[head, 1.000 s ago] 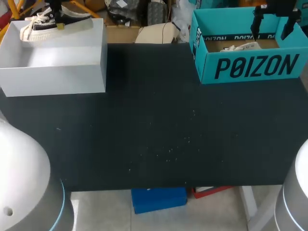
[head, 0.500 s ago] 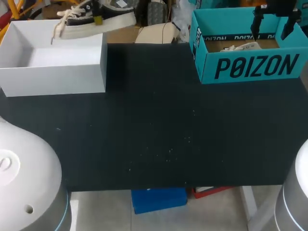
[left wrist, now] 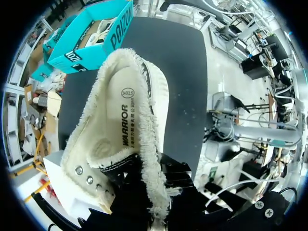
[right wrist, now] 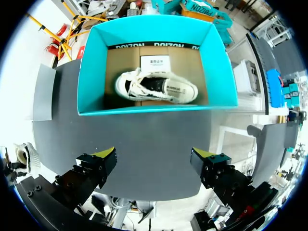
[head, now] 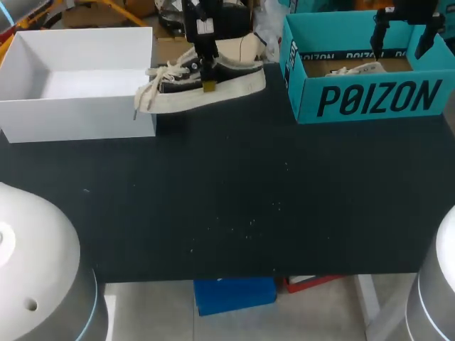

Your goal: Take the shoe out of the shoebox, open the shoe tongue, remove and reinsert the insole, then place the shoe into the shoebox

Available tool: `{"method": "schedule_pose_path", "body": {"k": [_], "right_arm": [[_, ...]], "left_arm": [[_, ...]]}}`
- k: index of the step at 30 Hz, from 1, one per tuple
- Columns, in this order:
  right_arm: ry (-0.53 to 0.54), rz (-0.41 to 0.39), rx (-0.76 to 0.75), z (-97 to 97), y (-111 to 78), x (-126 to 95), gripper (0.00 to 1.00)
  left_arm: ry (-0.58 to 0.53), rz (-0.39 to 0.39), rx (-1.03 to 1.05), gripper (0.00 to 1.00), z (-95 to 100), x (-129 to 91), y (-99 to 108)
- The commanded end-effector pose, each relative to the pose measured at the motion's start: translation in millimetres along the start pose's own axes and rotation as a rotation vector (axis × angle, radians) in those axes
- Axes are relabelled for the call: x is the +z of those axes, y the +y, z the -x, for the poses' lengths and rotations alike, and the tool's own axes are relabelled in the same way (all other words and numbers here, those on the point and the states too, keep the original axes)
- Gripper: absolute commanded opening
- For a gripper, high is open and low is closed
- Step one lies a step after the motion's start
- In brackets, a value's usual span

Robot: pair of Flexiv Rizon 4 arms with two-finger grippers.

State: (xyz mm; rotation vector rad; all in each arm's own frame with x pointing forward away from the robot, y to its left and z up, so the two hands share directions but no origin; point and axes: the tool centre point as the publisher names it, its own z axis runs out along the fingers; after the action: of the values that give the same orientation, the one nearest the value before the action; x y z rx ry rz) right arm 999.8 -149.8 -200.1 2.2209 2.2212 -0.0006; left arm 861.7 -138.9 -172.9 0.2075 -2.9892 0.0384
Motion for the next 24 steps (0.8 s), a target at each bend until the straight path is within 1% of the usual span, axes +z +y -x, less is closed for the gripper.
{"method": "schedule_pose_path", "body": {"k": [1, 7, 11, 14, 15, 18, 24], "right_arm": [[0.000, 0.000, 0.000, 0.2, 0.1, 0.0, 1.00], [0.000, 0.000, 0.000, 0.2, 0.1, 0.0, 1.00], [0.000, 0.000, 0.000, 0.2, 0.1, 0.0, 1.00], [0.000, 0.000, 0.000, 0.2, 0.1, 0.0, 1.00], [0.000, 0.000, 0.000, 0.2, 0.1, 0.0, 1.00], [0.000, 0.000, 0.000, 0.2, 0.1, 0.0, 1.00], [0.000, 0.000, 0.000, 0.2, 0.1, 0.0, 1.00]], "left_arm": [[-0.532, -0.015, 0.003, 0.00, -19.7, 30.8, -8.1], [-0.505, -0.029, 0.014, 0.00, -12.2, 70.5, -18.1], [-0.482, -0.041, 0.014, 0.00, 1.0, 99.2, -24.9], [-0.438, -0.053, 0.023, 0.00, 12.6, 119.2, -31.5], [-0.420, -0.066, 0.029, 0.00, 15.7, 124.7, -33.6], [-0.385, -0.071, 0.050, 0.00, 24.7, 142.7, -40.2], [-0.365, -0.063, 0.080, 0.00, 40.3, 173.5, -46.0]]}}
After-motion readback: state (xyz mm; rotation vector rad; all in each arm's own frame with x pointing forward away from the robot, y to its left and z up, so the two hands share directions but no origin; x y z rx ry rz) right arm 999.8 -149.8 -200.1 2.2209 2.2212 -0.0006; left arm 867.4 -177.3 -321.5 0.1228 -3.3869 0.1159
